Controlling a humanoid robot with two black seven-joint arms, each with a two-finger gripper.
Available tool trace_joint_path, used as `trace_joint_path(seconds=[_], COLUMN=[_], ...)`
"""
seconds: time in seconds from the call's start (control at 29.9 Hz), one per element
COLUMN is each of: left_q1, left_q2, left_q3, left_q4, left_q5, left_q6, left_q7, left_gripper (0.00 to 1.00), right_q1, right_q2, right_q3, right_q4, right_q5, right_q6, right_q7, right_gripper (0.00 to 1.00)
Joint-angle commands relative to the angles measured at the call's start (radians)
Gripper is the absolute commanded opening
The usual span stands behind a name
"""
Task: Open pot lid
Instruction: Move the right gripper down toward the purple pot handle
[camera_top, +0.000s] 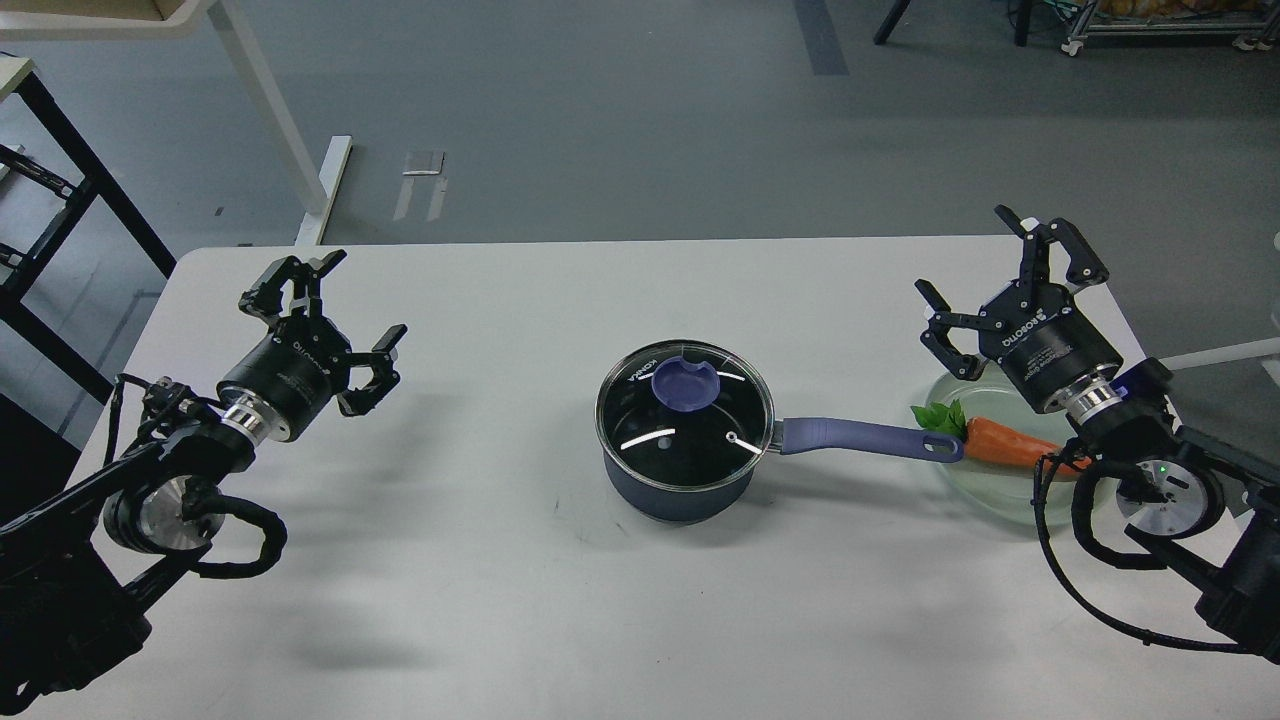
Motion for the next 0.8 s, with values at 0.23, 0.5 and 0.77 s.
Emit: trace_joint_path(seconds=[0.23, 0.5, 0.77], left_q1=[-0.042, -0.099, -0.117], left_q2=[0.043, 0.080, 0.077], left_q3=[0.031, 0.024, 0.033], left_q4=[0.012, 0.029, -0.037], left_q5=[0.021, 0.013, 0.051], left_q6=[0.001, -0.016, 0.001], left_q7=[-0.006, -0.024, -0.085], left_gripper=[0.99, 0.99, 0.99], right_q1=[0.010, 0.086, 0.310], right_q2=[-0.016, -0.195, -0.349], right_q3=[-0.002, 0.005, 0.002], right_q4=[0.014, 0.150, 0.270], right_q5=[-0.031, -0.353, -0.905], right_q6=[-0.004, -0.002, 0.000], right_q7=[0.000, 0.000, 0.000], right_gripper=[1.00, 1.00, 1.00])
